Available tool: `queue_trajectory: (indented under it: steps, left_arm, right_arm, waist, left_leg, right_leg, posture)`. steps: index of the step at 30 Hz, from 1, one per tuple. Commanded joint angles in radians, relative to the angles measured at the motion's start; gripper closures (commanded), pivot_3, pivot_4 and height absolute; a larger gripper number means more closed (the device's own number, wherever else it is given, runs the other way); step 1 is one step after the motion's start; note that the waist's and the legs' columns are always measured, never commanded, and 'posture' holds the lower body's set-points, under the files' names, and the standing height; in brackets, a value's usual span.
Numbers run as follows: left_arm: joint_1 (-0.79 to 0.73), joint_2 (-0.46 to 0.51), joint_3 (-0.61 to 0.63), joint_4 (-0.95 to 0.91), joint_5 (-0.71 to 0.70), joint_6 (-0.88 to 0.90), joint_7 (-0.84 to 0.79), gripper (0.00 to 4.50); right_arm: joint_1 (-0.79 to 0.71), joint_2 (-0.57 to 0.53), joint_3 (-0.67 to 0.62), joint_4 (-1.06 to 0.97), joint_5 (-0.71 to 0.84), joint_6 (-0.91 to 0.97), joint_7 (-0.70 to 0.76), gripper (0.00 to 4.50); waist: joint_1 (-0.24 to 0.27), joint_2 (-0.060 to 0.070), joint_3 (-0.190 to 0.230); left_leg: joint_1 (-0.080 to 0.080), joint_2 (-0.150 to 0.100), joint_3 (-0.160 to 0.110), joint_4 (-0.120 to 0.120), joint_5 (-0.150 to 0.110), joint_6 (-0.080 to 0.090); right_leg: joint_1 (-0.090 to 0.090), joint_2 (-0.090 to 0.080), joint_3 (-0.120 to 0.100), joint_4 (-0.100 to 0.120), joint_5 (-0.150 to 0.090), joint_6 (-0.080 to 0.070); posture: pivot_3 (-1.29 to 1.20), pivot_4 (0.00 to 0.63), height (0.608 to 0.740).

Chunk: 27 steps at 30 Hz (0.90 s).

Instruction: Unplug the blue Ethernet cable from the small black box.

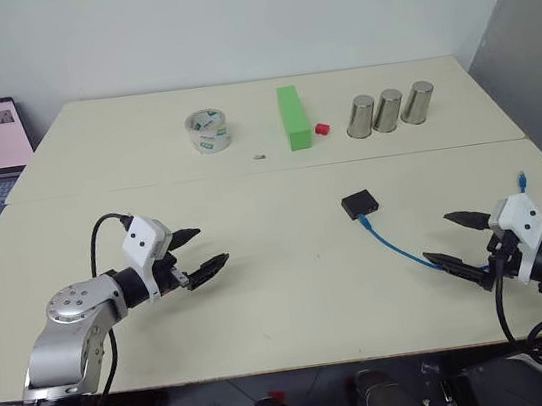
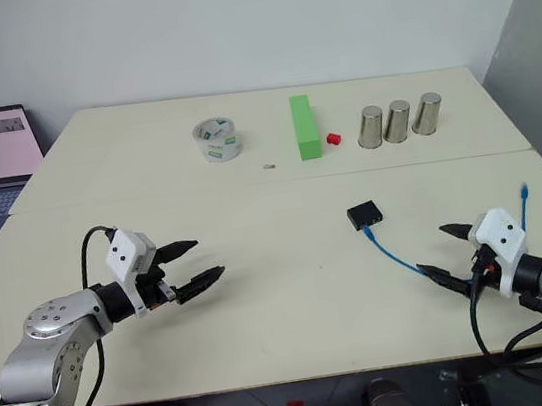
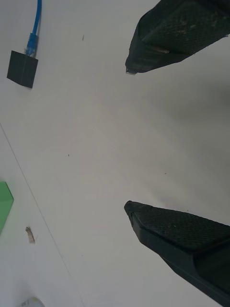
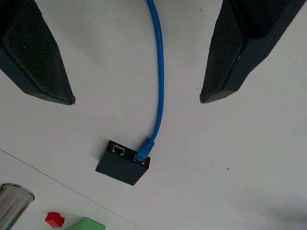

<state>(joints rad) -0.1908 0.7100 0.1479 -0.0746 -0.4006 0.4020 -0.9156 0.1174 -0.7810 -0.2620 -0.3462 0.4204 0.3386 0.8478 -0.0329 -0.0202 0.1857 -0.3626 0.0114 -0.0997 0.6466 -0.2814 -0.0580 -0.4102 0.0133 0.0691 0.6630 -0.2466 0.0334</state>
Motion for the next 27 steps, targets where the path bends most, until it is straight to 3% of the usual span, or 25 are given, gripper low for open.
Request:
queue_trajectory:
  steps: [1, 18, 27]
  left_arm:
    - [-0.005, -0.001, 0.017, -0.046, -0.020, -0.020, -0.006, 0.00]
    - [-0.013, -0.018, -0.012, -0.078, -0.031, 0.006, 0.003, 0.00]
    - [-0.010, -0.008, -0.102, -0.128, -0.040, -0.005, -0.098, 0.00]
  right_arm:
    - [-0.003, -0.003, -0.021, -0.017, 0.004, -0.017, 0.005, 0.07]
    - [-0.008, 0.059, 0.068, -0.064, -0.020, 0.008, -0.049, 0.07]
    - [-0.082, 0.293, 0.247, -0.021, -0.217, 0.104, -0.380, 0.07]
  waist:
    - [0.000, 0.000, 0.000]
    - [0.000, 0.000, 0.000]
    - [-0.001, 0.000, 0.000]
  left_leg:
    - [0.000, 0.000, 0.000, 0.000, 0.000, 0.000]
    - [0.000, 0.000, 0.000, 0.000, 0.000, 0.000]
    - [0.000, 0.000, 0.000, 0.000, 0.000, 0.000]
  right_leg:
    - [0.000, 0.000, 0.000, 0.000, 0.000, 0.000]
    - [0.000, 0.000, 0.000, 0.000, 0.000, 0.000]
    - [0.000, 0.000, 0.000, 0.001, 0.000, 0.000]
  posture:
    - [0.00, 0.150, 0.740]
    - [0.00, 0.150, 0.740]
    - [0.00, 0.150, 0.740]
